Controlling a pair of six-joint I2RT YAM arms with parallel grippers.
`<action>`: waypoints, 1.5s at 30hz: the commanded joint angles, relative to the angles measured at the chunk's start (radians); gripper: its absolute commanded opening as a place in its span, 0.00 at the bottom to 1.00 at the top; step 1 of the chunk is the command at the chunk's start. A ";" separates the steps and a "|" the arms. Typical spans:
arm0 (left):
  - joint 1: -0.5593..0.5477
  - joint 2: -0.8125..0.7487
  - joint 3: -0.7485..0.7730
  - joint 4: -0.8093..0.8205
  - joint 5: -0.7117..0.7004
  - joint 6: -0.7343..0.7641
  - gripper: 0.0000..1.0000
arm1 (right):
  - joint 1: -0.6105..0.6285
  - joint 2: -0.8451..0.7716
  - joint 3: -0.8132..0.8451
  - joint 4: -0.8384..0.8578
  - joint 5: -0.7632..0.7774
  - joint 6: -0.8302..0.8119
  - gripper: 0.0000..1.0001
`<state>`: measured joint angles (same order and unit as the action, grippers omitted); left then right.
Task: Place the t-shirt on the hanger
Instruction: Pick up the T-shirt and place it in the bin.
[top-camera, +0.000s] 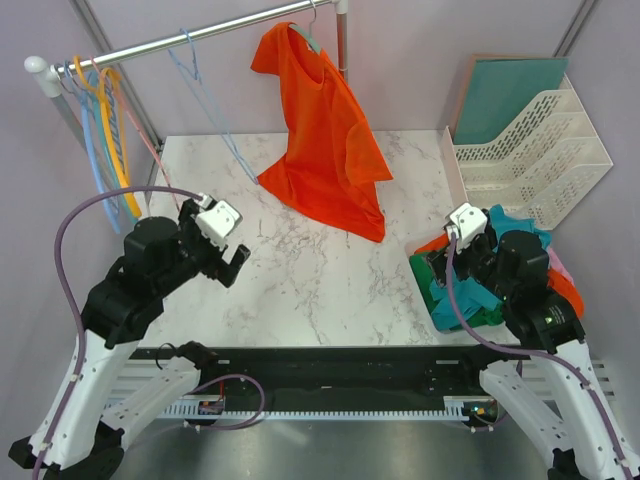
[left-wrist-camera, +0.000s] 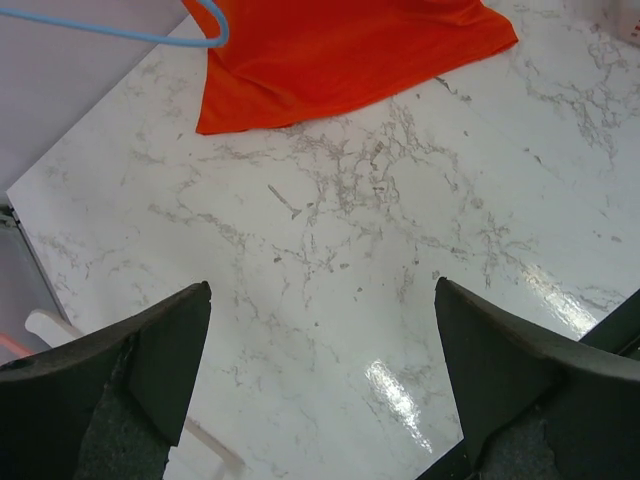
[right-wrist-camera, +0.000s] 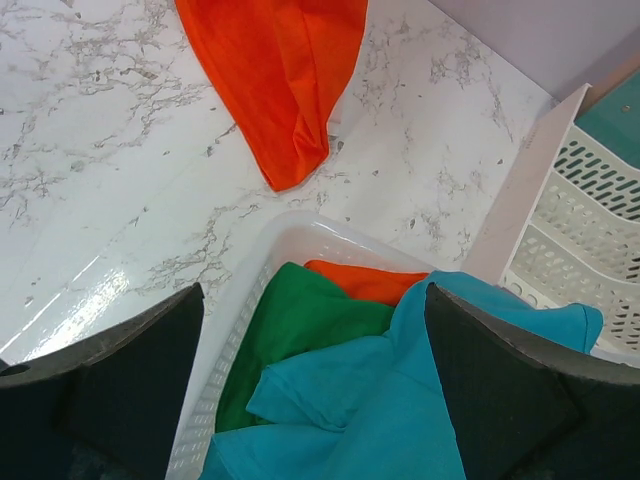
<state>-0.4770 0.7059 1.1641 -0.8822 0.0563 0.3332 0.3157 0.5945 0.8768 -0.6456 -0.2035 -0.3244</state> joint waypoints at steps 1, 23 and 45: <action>0.006 0.078 0.092 0.078 0.008 -0.028 0.99 | -0.006 0.047 0.074 0.002 0.035 0.010 0.98; -0.032 0.133 -0.001 0.212 0.445 0.033 0.99 | -0.127 0.301 0.171 -0.479 0.335 -0.125 0.98; -0.035 -0.008 -0.055 0.245 0.467 -0.008 0.98 | -0.074 0.548 0.563 -0.450 -0.275 -0.078 0.00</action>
<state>-0.5083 0.7444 1.1217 -0.6968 0.4629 0.3515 0.1902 1.0901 1.3003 -1.1324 -0.2070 -0.4408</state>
